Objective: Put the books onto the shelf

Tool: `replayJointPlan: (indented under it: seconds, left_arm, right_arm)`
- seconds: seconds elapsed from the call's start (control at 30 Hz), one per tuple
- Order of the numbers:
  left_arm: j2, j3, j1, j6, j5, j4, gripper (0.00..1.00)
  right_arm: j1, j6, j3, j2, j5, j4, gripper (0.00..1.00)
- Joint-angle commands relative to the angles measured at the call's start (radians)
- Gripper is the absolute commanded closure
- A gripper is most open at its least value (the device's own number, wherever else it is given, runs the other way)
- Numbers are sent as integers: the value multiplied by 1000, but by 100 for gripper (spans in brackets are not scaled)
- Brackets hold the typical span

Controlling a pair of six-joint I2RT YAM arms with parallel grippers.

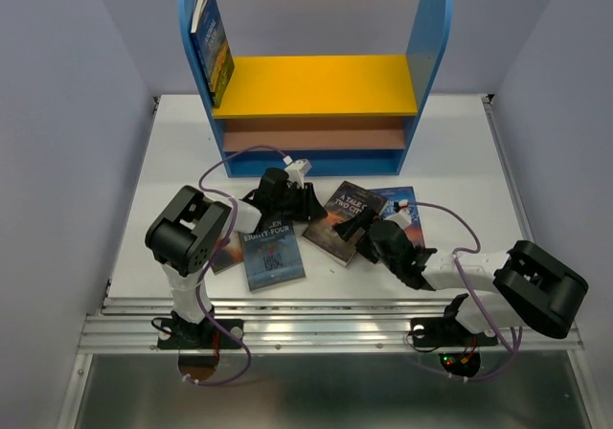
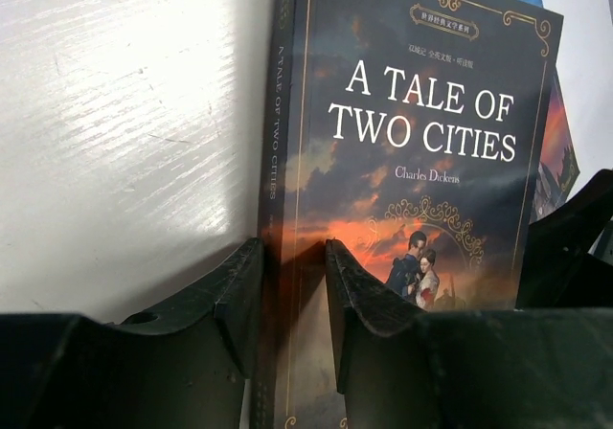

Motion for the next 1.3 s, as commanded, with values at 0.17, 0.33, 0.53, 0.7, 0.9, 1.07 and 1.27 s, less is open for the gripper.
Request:
replayJointPlan:
  seconds: [0.17,0.33,0.53,0.7,0.9,1.07,1.27]
  left_arm:
    - [-4,-43,-50,-35,51,33,67]
    - [-6,-55,-53,-62,71,68,67]
    - [-32,-67,-51,-92,92,106,67]
    - [-87,-67,-50,-106,126,108,67]
    - [-280,-78,-38,-114,128,71,64]
    - [-487,-72,-35,-98,89,-46,40]
    - [-727,-89,-30,-112,89,-96,2]
  right_arm:
    - [1,-197,-15,-68,-2,303,21]
    - [1,-197,-3,-54,4,257,40]
    - [1,-247,48,-46,-7,185,85]
    - [1,-324,74,-109,-8,124,99]
    - [1,-444,79,-336,-57,41,99]
    - [1,-545,128,-531,-99,-142,99]
    - [1,-639,204,-654,-198,-254,99]
